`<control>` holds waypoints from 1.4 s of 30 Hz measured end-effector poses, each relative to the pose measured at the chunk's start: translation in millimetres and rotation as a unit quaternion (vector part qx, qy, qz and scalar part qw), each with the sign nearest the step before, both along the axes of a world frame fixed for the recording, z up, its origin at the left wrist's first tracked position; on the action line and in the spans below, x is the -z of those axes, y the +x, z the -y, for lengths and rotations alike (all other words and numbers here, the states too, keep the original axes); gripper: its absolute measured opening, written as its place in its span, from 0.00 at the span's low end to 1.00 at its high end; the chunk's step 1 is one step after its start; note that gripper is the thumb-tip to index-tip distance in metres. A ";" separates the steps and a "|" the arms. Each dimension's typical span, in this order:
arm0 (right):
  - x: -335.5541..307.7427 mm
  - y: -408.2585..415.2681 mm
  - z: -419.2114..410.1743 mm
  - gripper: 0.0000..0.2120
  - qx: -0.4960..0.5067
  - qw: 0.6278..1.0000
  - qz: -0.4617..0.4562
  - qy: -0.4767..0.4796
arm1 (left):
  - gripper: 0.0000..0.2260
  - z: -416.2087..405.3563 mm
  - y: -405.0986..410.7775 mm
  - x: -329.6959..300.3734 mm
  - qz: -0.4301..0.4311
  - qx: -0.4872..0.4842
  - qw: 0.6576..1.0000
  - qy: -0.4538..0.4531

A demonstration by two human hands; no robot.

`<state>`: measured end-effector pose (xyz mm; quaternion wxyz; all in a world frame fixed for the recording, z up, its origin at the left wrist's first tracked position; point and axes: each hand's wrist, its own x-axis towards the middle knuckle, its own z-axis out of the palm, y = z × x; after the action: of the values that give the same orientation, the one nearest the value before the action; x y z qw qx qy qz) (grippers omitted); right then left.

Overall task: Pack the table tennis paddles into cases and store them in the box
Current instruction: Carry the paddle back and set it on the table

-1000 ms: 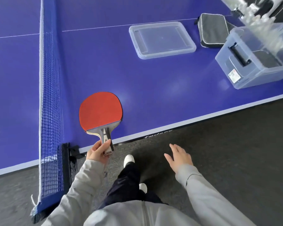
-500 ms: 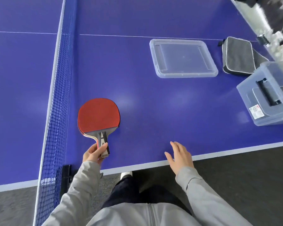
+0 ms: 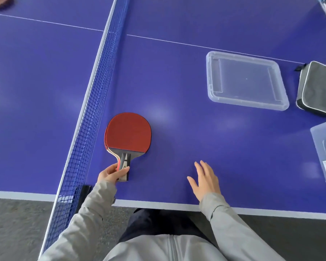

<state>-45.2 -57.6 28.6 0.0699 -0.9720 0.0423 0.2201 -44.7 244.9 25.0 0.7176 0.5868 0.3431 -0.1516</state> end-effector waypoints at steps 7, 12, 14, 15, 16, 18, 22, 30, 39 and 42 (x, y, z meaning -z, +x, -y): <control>8.5 3.9 5.4 0.30 -0.014 0.999 -0.029 -0.013 | 0.11 -4.3 -5.2 -2.2 0.007 -0.017 0.997 0.074; 12.4 0.0 6.1 0.31 -0.028 0.999 -0.037 -0.020 | 0.10 -7.1 -7.4 -0.2 0.000 -0.007 0.994 0.114; 12.9 -0.6 6.0 0.31 -0.033 0.999 -0.036 -0.025 | 0.08 -6.7 -7.4 1.9 -0.006 -0.002 0.993 0.121; 13.0 -0.9 5.9 0.31 -0.035 0.998 -0.035 -0.026 | 0.07 -6.0 -7.8 3.5 -0.007 -0.002 0.992 0.124; 13.0 -1.3 5.9 0.31 -0.037 0.998 -0.035 -0.027 | 0.06 -5.4 -8.4 5.2 -0.009 -0.004 0.992 0.127; 13.3 -2.2 5.7 0.31 -0.038 0.998 -0.035 -0.027 | 0.06 -4.3 -9.5 7.1 -0.012 -0.006 0.991 0.136; 14.3 -3.5 5.5 0.32 -0.044 0.998 -0.034 -0.030 | 0.06 -4.7 -10.7 8.9 -0.011 -0.003 0.988 0.154; 16.5 -4.7 5.2 0.34 -0.055 0.997 -0.036 -0.044 | 0.10 -2.3 -10.4 8.4 -0.021 0.044 0.970 0.239; 15.1 -5.4 4.7 0.34 -0.055 0.997 -0.038 -0.046 | 0.27 -1.4 -18.6 -13.5 -0.012 0.171 0.875 0.452; 13.4 -4.9 4.6 0.34 -0.049 0.997 -0.041 -0.040 | 0.24 2.1 -24.4 -25.5 0.064 0.233 0.794 0.558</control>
<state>-50.2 -62.2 15.2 0.0186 -0.9652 0.0059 0.2608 -69.1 242.8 50.5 0.2289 0.9559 0.1743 -0.0587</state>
